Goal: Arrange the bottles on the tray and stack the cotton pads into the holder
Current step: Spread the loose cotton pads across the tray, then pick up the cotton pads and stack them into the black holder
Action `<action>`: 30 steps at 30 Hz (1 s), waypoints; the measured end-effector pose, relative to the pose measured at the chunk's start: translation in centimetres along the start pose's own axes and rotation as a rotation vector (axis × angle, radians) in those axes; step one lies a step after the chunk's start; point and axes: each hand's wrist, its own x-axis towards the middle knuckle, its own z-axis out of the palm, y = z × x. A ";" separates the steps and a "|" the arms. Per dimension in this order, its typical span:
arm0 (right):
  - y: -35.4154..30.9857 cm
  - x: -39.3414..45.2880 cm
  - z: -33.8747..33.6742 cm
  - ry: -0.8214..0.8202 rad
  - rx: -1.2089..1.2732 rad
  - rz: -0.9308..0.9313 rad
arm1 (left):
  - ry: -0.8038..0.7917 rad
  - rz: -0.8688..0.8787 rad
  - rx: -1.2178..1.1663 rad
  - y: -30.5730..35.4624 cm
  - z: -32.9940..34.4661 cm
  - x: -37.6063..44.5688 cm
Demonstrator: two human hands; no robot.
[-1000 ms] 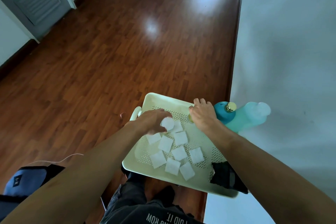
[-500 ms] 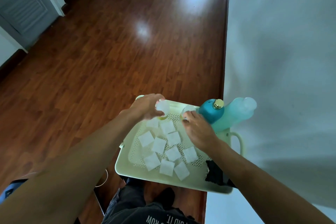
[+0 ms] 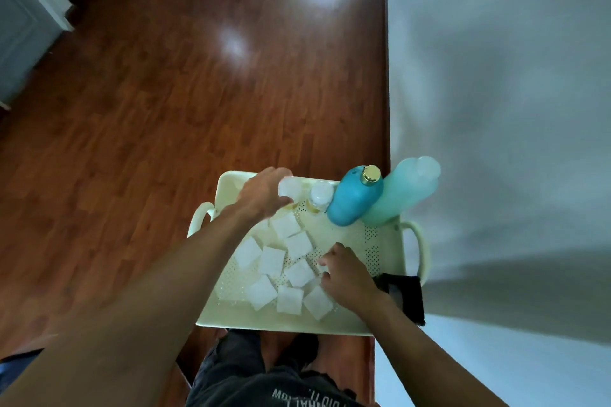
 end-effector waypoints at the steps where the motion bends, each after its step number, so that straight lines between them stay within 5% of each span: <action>1: 0.2 -0.1 0.2 -0.002 0.041 0.035 | 0.004 0.005 -0.008 0.4 0.3 -0.1; 17: 0.8 0.8 1.0 0.095 0.163 0.209 | -0.013 -0.167 -0.090 -1.4 2.3 -2.3; 30: 1.3 2.2 0.1 -0.035 -0.143 0.305 | -0.426 -0.034 0.385 -2.8 4.2 -4.1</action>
